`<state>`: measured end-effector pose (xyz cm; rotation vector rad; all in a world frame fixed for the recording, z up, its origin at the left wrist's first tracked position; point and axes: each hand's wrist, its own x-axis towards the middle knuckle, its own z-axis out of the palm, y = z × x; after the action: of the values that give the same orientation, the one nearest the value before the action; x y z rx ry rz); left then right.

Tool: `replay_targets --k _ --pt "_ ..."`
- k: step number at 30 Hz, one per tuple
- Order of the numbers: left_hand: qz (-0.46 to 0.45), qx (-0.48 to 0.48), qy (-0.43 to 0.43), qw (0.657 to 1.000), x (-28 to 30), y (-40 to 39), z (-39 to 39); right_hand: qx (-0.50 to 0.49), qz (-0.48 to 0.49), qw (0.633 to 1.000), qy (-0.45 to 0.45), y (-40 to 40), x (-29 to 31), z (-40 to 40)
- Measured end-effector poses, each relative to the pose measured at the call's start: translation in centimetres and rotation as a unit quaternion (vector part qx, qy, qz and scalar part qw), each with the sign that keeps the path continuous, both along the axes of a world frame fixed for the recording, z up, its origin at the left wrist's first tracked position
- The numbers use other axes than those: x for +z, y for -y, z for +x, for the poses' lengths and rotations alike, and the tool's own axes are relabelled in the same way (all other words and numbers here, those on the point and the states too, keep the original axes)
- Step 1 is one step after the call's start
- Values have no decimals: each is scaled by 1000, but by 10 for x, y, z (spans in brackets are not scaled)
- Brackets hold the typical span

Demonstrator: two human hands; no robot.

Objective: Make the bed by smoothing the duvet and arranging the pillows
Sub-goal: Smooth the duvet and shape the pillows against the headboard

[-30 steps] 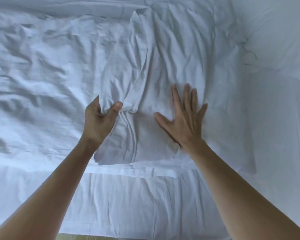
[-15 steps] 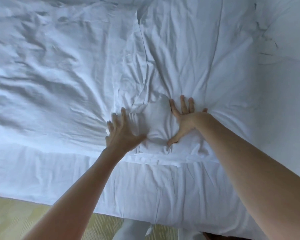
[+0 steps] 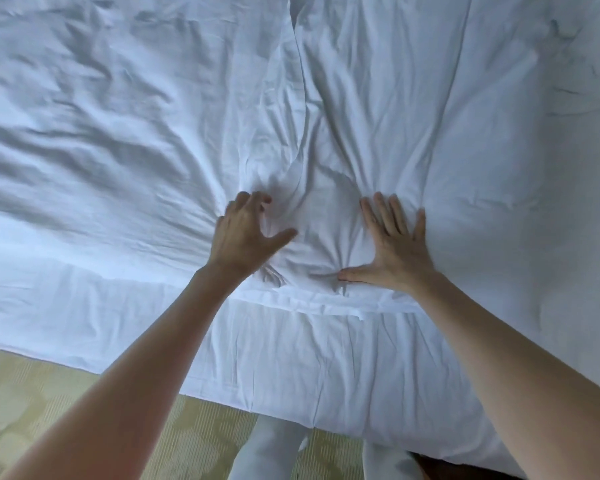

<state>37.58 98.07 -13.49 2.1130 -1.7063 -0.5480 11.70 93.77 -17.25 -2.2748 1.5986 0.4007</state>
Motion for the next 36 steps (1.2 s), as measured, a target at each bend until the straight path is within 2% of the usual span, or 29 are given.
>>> replay_targets --k 3,7,9,11,14,16,19,25,27,29,32,34,36 --pt "58 76 -27 995 -15 14 -14 -4 -22 1000 10 -2 -3 2" --pt "-53 211 -60 974 -23 10 -15 -4 -50 998 30 -5 -6 0" --pt "-79 315 -82 942 -27 2 2 -4 -60 998 36 -7 -8 -2" --pt "-57 406 -100 907 -32 -3 22 -4 -67 997 37 -7 -9 -2" --pt "-20 482 -200 853 -45 3 42 -7 -53 998 38 -4 -11 -3" --pt "-8 475 -257 841 -46 12 42 -9 -33 999 35 0 -10 -2" --pt "11 413 -288 864 -41 18 35 -13 -9 999 33 5 -12 -1" --pt "96 285 -389 871 -44 14 78 -17 32 998 52 10 -10 -7" --pt "80 268 -350 894 -33 23 88 -14 44 997 56 12 -8 -6" --pt "9 286 -283 915 -22 33 86 -13 59 997 53 14 -6 -4" --pt "-66 367 -266 889 -25 24 66 -14 78 996 37 15 -3 -5" --pt "-15 338 -305 890 -36 -2 52 -12 81 996 26 14 -2 -6" --pt "67 254 -368 892 -44 -34 44 -12 84 996 17 13 -1 -4"
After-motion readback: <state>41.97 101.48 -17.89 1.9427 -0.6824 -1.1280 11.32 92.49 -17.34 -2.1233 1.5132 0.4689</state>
